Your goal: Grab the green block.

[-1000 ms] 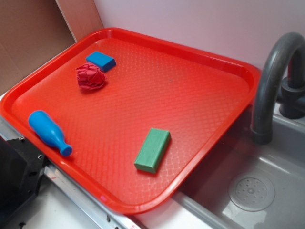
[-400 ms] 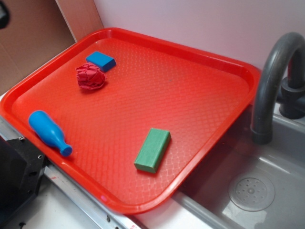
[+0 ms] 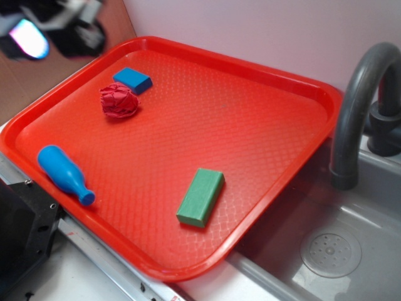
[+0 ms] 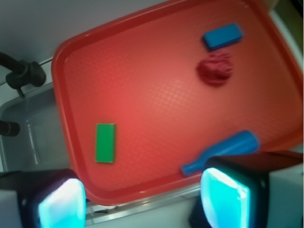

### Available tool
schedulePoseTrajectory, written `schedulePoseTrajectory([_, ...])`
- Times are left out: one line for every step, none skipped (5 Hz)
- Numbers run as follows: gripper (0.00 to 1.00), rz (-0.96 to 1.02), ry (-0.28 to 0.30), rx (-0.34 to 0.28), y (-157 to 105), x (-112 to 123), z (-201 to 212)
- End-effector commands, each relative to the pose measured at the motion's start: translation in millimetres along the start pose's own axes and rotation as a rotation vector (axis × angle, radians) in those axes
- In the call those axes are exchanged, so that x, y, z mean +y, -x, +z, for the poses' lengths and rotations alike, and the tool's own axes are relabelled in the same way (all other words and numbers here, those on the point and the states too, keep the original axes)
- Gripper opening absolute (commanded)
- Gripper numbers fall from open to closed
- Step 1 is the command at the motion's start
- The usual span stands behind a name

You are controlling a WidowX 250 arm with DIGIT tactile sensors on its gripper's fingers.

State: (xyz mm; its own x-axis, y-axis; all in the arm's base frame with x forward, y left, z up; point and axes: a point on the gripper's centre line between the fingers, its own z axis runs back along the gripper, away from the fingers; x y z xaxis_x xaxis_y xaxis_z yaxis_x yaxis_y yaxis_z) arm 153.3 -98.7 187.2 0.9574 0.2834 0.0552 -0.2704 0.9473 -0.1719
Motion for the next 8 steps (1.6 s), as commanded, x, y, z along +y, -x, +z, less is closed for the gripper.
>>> schedulePoseTrajectory([1.0, 0.055, -0.055, -0.016, -18, -43, -55])
schedulePoseTrajectory([1.0, 0.08, -0.08, -0.013, -18, -52, -85])
schedulePoseTrajectory([1.0, 0.092, -0.087, -0.002, -19, -53, -110])
schedulePoseTrajectory([1.0, 0.099, -0.131, -0.008, -21, -50, -132])
schedulePoseTrajectory([1.0, 0.114, -0.138, 0.018, -19, -38, -148])
schedulePoseTrajectory([1.0, 0.098, -0.143, 0.044, -14, -33, -163])
schedulePoseTrajectory([1.0, 0.048, -0.117, 0.043, -8, -36, -175])
schedulePoseTrajectory([1.0, 0.035, -0.11, -0.001, -5, -37, -184])
